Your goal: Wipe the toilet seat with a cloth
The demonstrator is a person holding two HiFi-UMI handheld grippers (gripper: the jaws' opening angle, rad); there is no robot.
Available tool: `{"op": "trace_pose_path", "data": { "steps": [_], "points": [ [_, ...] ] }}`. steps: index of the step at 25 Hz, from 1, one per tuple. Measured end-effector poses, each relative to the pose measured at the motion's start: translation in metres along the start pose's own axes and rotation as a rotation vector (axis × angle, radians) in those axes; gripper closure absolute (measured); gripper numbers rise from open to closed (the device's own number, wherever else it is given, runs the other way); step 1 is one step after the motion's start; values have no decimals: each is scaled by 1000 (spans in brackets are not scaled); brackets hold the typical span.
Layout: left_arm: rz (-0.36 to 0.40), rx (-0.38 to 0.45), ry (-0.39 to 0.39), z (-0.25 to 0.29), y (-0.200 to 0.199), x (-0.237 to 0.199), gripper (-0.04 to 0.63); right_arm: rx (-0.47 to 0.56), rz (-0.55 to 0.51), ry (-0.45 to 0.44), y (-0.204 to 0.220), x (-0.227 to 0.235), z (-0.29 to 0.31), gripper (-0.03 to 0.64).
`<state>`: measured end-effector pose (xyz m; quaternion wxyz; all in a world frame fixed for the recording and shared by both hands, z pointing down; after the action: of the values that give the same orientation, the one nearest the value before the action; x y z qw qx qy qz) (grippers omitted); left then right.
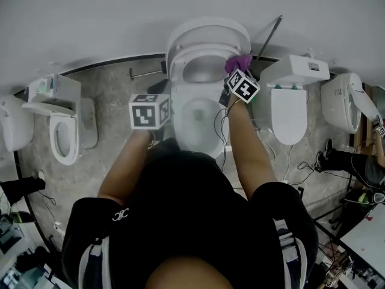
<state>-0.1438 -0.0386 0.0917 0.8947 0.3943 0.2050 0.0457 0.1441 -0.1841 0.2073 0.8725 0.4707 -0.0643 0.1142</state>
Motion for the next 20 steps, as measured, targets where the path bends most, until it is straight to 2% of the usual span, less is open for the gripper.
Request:
{"op": "trace_pose_path", "data": {
  "steps": [5, 10, 12, 20],
  "points": [
    [0, -19, 18, 11, -5, -13, 586, -36, -20, 52, 4, 1, 24, 535],
    [-21, -25, 22, 14, 0, -19, 586, -50, 118, 42, 3, 2, 36, 535],
    [-35, -25, 19, 14, 4, -19, 586, -60, 142, 45, 2, 1, 36, 535],
    [-70, -6, -1, 1, 18, -9, 586, -47, 98, -16, -7, -11, 29, 537]
  ]
}}
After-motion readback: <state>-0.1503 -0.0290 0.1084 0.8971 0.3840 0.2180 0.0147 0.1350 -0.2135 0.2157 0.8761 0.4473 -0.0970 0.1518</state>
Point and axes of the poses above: the fingertips, and each gripper's own axes: z forward along the fingers, x to its right, y out of its underside, the point moved 9 cm from there along -z, backward along the fingers, and after that the axes turned 8 degrees about y, right-handed, at the moved point
